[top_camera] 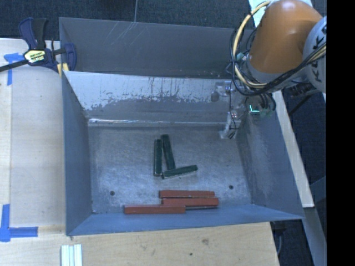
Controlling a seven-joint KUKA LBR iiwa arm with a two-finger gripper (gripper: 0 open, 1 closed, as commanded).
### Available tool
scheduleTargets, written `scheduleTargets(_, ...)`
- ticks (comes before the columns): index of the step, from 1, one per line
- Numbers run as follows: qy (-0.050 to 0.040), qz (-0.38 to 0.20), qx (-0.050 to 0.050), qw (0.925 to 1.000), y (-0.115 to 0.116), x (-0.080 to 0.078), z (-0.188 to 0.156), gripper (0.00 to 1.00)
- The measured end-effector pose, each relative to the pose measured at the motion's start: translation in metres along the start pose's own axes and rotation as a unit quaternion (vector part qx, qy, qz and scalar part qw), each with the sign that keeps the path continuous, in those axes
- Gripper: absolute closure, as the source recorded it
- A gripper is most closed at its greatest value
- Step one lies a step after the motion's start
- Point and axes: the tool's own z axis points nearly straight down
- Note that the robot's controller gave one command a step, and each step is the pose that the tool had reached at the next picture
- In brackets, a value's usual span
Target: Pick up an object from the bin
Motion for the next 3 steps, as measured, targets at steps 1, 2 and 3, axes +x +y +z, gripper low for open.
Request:
scheduleTargets(1,-0.0003,0.078,-0.001,0.9970,0.036,0.036,0.060,0.00)
scheduleTargets(2,0.0006,0.066,0.000,0.9978,0.040,0.048,0.148,0.00)
scheduleTargets(3,-0.0054,0.051,-0.002,0.9987,0.110,0.055,0.116,0.00)
